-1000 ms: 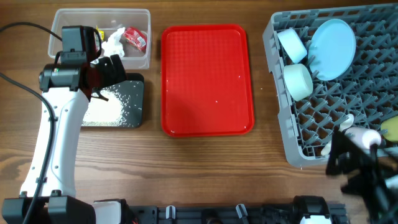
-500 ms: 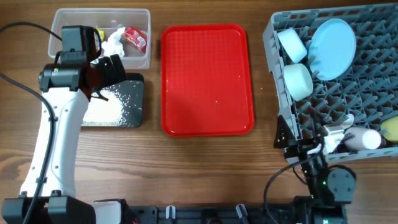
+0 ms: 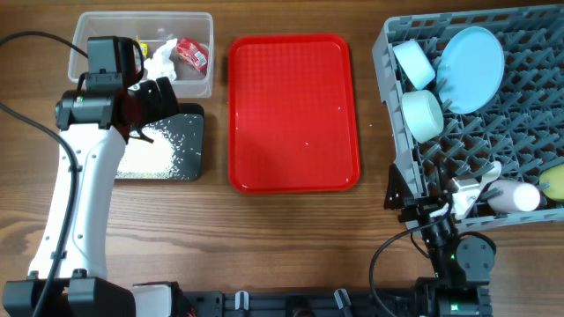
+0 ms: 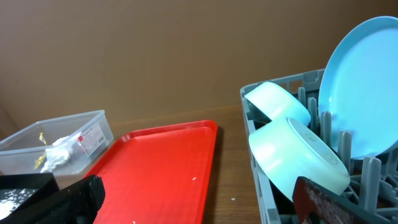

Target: Sort waste into correct bins and load items into the dishwasher rack

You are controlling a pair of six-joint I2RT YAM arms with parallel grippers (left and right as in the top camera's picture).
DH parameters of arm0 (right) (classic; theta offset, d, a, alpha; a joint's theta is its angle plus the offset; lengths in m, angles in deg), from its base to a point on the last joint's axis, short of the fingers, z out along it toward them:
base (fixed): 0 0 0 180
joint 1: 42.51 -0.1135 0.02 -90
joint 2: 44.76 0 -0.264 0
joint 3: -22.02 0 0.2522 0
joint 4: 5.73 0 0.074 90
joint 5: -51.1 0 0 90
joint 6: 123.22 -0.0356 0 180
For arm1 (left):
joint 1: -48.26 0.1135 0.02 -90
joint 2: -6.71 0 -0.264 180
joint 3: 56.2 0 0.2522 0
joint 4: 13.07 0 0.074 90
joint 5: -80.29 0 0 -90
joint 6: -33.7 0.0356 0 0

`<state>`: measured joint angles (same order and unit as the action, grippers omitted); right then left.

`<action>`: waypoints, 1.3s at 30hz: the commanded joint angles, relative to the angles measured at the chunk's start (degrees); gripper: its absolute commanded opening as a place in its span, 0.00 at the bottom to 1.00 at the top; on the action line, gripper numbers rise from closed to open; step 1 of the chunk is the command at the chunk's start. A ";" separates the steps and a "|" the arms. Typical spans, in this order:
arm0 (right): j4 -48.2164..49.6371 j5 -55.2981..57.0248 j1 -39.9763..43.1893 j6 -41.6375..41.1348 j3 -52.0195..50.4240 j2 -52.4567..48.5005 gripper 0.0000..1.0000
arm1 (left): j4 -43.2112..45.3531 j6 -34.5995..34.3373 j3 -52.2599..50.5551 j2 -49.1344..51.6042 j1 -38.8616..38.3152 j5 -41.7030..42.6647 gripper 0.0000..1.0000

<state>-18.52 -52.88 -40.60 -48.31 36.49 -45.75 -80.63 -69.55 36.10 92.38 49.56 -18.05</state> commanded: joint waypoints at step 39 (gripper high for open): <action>0.39 -0.92 -0.02 -0.31 -0.42 0.35 1.00 | 49.48 -0.72 -78.20 -85.50 -0.39 10.21 1.00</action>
<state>-18.35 -53.03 -40.60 -48.31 36.14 -45.79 -30.99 -70.39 -41.80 7.56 49.36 -8.50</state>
